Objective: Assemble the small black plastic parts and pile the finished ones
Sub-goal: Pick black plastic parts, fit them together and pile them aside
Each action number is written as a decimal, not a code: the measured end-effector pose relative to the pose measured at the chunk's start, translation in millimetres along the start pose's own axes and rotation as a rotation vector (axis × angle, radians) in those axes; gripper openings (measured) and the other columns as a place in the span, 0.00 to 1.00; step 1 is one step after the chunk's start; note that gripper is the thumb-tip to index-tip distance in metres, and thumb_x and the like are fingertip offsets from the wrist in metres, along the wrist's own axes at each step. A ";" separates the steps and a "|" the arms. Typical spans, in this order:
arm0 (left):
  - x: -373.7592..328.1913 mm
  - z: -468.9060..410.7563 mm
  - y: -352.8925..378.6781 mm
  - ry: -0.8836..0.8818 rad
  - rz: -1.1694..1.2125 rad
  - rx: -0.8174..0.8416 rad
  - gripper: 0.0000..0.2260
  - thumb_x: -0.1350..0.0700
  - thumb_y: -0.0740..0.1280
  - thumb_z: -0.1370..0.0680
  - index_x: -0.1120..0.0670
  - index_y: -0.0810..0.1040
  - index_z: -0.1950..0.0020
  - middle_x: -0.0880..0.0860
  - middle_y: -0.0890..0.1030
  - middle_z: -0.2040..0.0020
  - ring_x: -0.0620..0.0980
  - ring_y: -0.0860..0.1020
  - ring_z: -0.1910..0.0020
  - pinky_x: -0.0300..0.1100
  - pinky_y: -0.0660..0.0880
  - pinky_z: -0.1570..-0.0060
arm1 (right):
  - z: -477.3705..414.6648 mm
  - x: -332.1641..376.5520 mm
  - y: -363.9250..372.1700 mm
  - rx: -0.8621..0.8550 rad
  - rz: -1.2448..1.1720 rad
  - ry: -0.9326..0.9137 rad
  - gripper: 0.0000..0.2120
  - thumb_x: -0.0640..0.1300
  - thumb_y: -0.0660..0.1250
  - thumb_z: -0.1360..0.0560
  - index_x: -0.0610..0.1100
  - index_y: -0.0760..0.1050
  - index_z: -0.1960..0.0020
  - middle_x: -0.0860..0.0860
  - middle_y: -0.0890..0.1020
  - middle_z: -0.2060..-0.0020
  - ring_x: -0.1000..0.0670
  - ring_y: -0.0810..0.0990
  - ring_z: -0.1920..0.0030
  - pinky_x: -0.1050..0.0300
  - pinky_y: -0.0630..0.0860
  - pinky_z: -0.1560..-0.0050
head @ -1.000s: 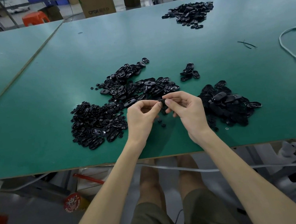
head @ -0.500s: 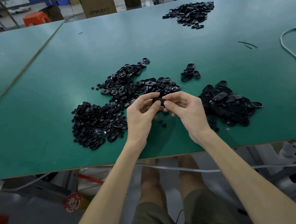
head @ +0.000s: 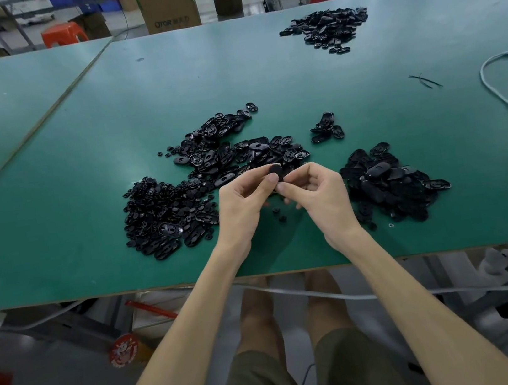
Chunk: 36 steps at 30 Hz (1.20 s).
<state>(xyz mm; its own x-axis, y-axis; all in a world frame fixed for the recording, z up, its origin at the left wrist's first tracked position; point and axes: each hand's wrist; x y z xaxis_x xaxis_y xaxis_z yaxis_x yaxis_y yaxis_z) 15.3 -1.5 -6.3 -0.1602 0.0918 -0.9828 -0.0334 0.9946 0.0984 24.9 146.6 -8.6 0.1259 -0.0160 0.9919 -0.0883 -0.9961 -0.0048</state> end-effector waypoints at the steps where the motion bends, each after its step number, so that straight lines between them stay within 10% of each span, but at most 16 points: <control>1: 0.0 0.2 -0.3 0.006 -0.008 -0.001 0.09 0.62 0.73 0.21 0.60 0.85 0.41 0.49 0.88 0.53 0.40 0.83 0.56 0.31 0.76 0.57 | 0.2 -0.1 0.0 0.007 0.005 -0.001 0.07 0.40 0.78 0.26 0.43 0.81 0.54 0.51 0.86 0.63 0.53 0.84 0.63 0.60 0.77 0.63; 36: -1.5 0.8 -1.1 0.036 -0.064 0.058 0.12 0.68 0.69 0.22 0.56 0.86 0.44 0.52 0.88 0.50 0.51 0.86 0.49 0.39 0.80 0.45 | -0.8 0.4 -1.9 -0.013 -0.038 -0.023 0.01 0.39 0.74 0.22 0.42 0.84 0.51 0.49 0.87 0.62 0.54 0.83 0.63 0.62 0.76 0.62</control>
<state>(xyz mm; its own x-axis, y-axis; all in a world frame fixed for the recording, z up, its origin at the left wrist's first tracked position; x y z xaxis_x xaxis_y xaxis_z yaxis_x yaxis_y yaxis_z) 16.4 -2.7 -5.0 -0.1950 0.0275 -0.9804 0.0125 0.9996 0.0255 24.3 148.6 -8.1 0.1526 0.0197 0.9881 -0.0958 -0.9948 0.0346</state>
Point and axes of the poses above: each hand's wrist, its own z-axis away from the middle knuckle, its own y-axis out of the palm, x = y × z
